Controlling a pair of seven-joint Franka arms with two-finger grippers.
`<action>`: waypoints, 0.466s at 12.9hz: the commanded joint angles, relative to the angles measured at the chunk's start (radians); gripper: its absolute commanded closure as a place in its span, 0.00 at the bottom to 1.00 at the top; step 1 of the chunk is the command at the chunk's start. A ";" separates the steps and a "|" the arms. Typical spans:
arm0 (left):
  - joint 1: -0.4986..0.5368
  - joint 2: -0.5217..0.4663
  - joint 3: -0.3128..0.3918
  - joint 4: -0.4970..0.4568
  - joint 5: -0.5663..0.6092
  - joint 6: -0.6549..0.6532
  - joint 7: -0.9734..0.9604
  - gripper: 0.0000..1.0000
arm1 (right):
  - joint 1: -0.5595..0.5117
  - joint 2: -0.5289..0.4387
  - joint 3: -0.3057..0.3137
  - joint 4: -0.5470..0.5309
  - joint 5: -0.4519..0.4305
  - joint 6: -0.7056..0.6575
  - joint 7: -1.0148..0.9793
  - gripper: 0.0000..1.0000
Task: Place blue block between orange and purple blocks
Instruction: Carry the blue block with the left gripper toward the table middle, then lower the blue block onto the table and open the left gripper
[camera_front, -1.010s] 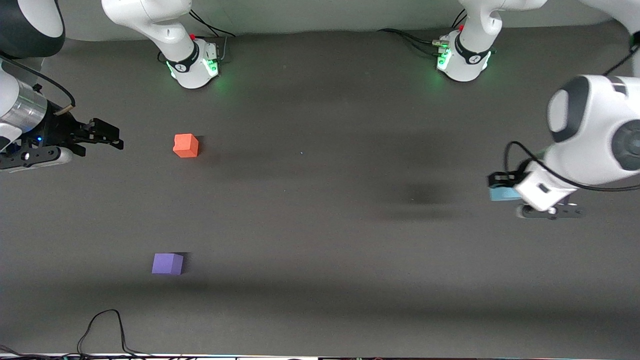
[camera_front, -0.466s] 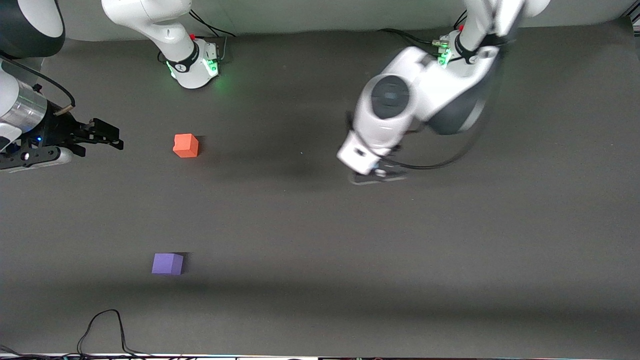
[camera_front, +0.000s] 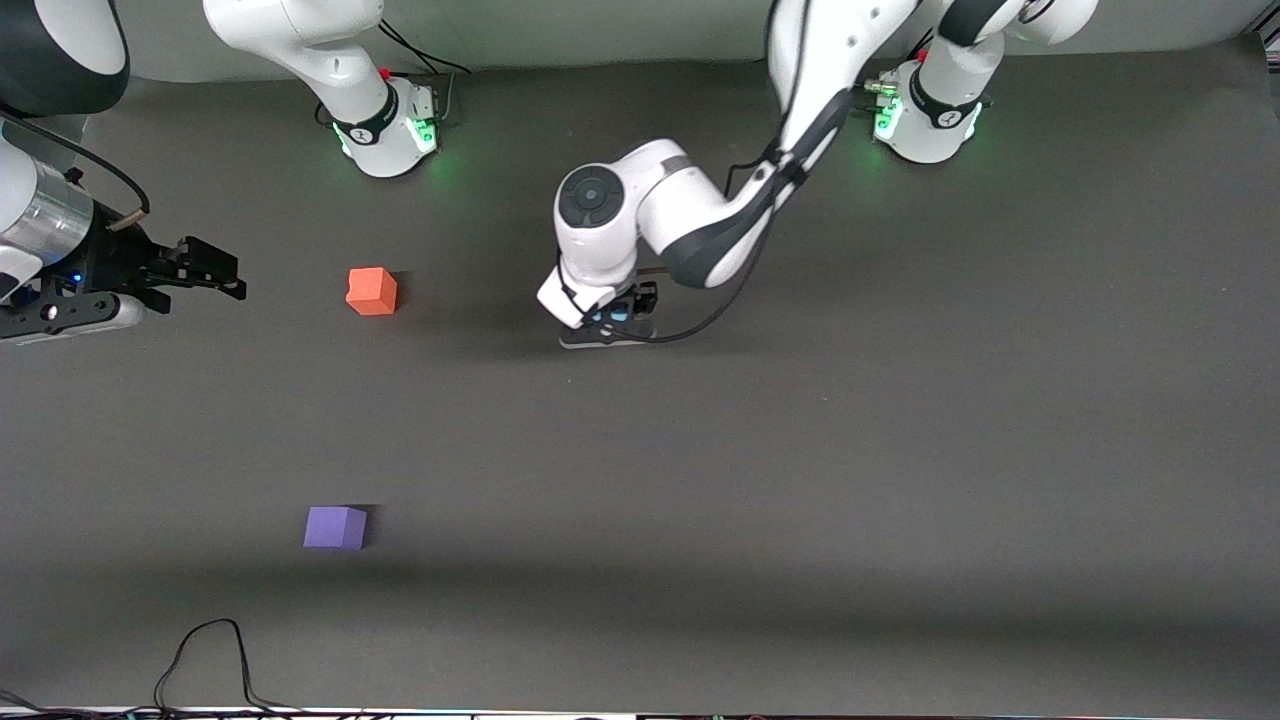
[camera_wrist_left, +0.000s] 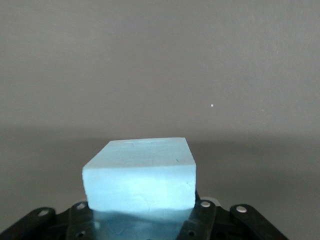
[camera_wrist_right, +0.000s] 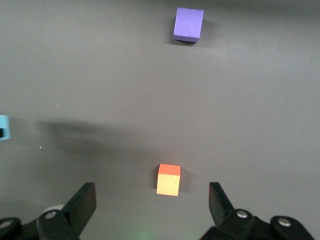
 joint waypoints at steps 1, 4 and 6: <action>-0.045 0.085 0.018 0.055 0.063 0.044 -0.043 0.61 | 0.004 -0.006 -0.004 -0.010 0.002 0.021 -0.011 0.00; -0.061 0.144 0.021 0.057 0.102 0.099 -0.070 0.61 | 0.004 -0.005 -0.004 -0.010 0.002 0.023 -0.011 0.00; -0.062 0.168 0.021 0.058 0.129 0.111 -0.089 0.60 | 0.004 -0.005 -0.003 -0.012 0.002 0.025 -0.011 0.00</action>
